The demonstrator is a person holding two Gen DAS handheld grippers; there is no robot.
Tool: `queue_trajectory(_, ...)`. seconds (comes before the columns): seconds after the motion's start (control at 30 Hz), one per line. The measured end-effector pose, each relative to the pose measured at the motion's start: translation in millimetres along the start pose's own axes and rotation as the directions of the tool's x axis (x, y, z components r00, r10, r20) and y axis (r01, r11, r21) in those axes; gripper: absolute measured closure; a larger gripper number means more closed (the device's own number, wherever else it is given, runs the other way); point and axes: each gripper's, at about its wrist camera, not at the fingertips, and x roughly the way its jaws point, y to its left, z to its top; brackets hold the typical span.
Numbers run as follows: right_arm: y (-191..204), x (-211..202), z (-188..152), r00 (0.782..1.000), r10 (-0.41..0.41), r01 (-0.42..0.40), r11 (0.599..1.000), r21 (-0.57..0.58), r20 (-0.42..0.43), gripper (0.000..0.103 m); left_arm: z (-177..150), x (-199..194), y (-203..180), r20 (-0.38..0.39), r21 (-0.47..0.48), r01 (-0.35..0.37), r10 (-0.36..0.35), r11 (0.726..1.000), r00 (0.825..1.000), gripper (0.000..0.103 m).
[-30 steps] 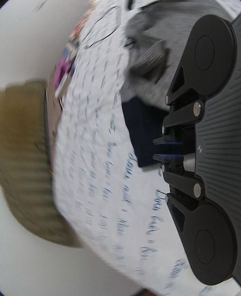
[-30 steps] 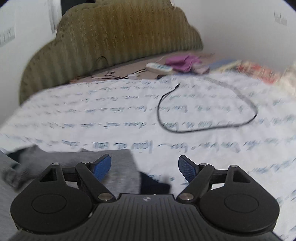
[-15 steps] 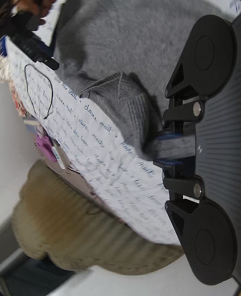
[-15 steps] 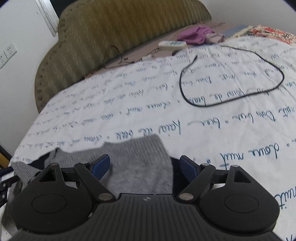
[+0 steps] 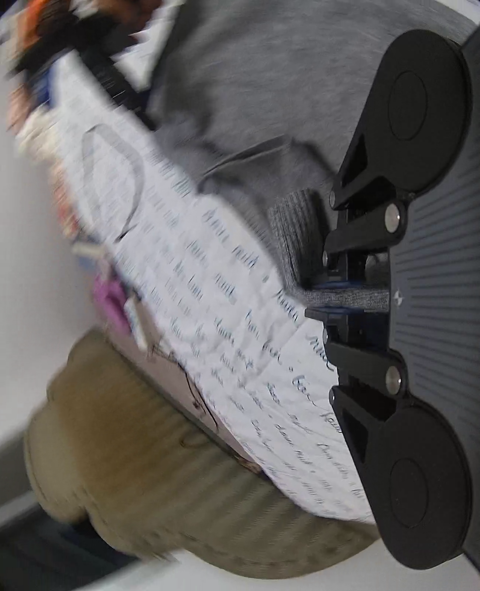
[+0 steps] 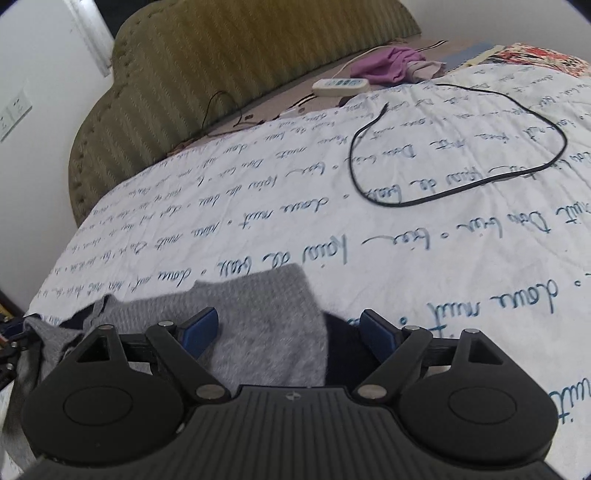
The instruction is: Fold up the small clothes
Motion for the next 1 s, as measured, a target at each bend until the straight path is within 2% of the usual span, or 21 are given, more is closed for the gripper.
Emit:
queue_trajectory(0.07, -5.4, 3.5, 3.4, 1.000, 0.011, -0.011, 1.000, 0.027, 0.007, 0.021, -1.1, 0.4, 15.9, -0.003, -0.095, -0.010, 0.010, 0.995, 1.000, 0.095)
queue_trajectory(0.1, -6.4, 7.9, 4.8, 1.000, 0.016, -0.016, 0.999, 0.030, -0.002, 0.026, -2.6, 4.2, 24.5, -0.018, -0.145, -0.021, 0.018, 0.989, 1.000, 0.095)
queue_trajectory(0.13, -6.5, 13.9, 6.0, 1.000, 0.016, -0.015, 0.999, 0.029, -0.021, 0.038, -4.9, 8.9, 33.9, -0.037, -0.202, -0.034, 0.027, 0.979, 0.999, 0.095)
queue_trajectory(0.2, -3.6, 24.4, 6.0, 0.999, 0.001, 0.000, 1.000, 0.020, -0.048, 0.056, -13.1, 21.9, 58.1, -0.086, -0.349, -0.063, 0.035, 0.935, 0.996, 0.095)
queue_trajectory(0.23, -1.3, 26.8, 5.6, 0.999, -0.006, 0.006, 1.000, 0.008, -0.046, 0.069, -19.4, 29.8, 69.3, -0.118, -0.418, -0.070, 0.022, 0.906, 0.993, 0.095)
queue_trajectory(0.3, 0.1, 24.9, 5.9, 1.000, -0.008, 0.008, 1.000, 0.016, -0.025, 0.089, -35.2, 45.1, 84.9, -0.197, -0.520, -0.100, -0.006, 0.849, 0.980, 0.095)
queue_trajectory(0.37, -0.2, 17.1, 6.7, 1.000, -0.017, 0.016, 1.000, 0.017, 0.015, 0.090, -45.9, 48.5, 89.5, -0.244, -0.539, -0.147, 0.012, 0.829, 0.970, 0.095)
queue_trajectory(0.43, 1.6, 11.1, 7.1, 0.996, -0.071, 0.072, 0.997, -0.019, 0.046, 0.090, -52.8, 40.9, 89.2, -0.257, -0.523, -0.197, 0.067, 0.830, 0.964, 0.095)
queue_trajectory(0.5, 0.5, 8.4, 6.5, 0.995, -0.088, 0.089, 0.996, -0.026, 0.042, 0.089, -58.4, 27.1, 89.1, -0.247, -0.533, -0.198, 0.073, 0.823, 0.966, 0.095)
queue_trajectory(0.53, -0.7, 6.4, 5.4, 0.996, -0.089, 0.089, 0.996, -0.021, 0.030, 0.077, -62.4, 16.8, 88.1, -0.235, -0.547, -0.187, 0.065, 0.816, 0.970, 0.095)
queue_trajectory(0.57, -0.2, 2.1, 2.6, 0.995, -0.100, 0.101, 0.995, -0.018, 0.030, 0.070, -65.4, 5.7, 84.8, -0.219, -0.557, -0.169, 0.053, 0.813, 0.974, 0.095)
queue_trajectory(0.63, 3.4, -14.6, -6.1, 0.993, -0.099, 0.101, 0.994, -0.042, 0.057, 0.044, -73.8, -17.9, 76.0, -0.187, -0.570, -0.120, 0.014, 0.813, 0.982, 0.092)
queue_trajectory(0.7, 7.5, -37.8, -19.1, 0.994, -0.074, 0.080, 0.994, -0.075, 0.080, 0.041, -86.2, -41.0, 66.2, -0.156, -0.594, -0.070, -0.029, 0.801, 0.987, 0.089)
queue_trajectory(0.73, 7.7, -49.8, -26.1, 0.996, -0.052, 0.058, 0.995, -0.078, 0.076, 0.041, -91.8, -48.8, 60.6, -0.145, -0.605, -0.049, -0.050, 0.795, 0.988, 0.083)
queue_trajectory(0.8, 7.3, -72.6, -41.7, 0.998, -0.005, 0.009, 0.998, -0.068, 0.060, 0.041, -106.1, -65.3, 47.5, -0.125, -0.626, -0.015, -0.081, 0.779, 0.989, 0.065)
queue_trajectory(0.83, 6.2, -83.4, -50.7, 0.999, 0.019, -0.016, 0.998, -0.066, 0.046, 0.041, -111.9, -71.5, 41.6, -0.116, -0.636, -0.005, -0.089, 0.772, 0.989, 0.047)
queue_trajectory(0.87, 6.8, -93.3, -59.4, 0.999, 0.035, -0.032, 0.997, -0.070, 0.034, 0.041, -117.5, -78.0, 36.0, -0.104, -0.643, 0.005, -0.094, 0.765, 0.990, 0.038)
queue_trajectory(0.93, 8.6, -109.9, -78.7, 0.999, 0.042, -0.041, 0.995, -0.091, 0.007, 0.041, -125.0, -89.2, 22.3, -0.083, -0.642, 0.019, -0.095, 0.766, 0.992, 0.038)
queue_trajectory(1.0, 10.6, -122.2, -99.1, 0.999, 0.040, -0.042, 0.993, -0.111, -0.023, 0.041, -127.6, -93.5, 9.4, -0.083, -0.624, 0.037, -0.113, 0.781, 0.990, 0.038)
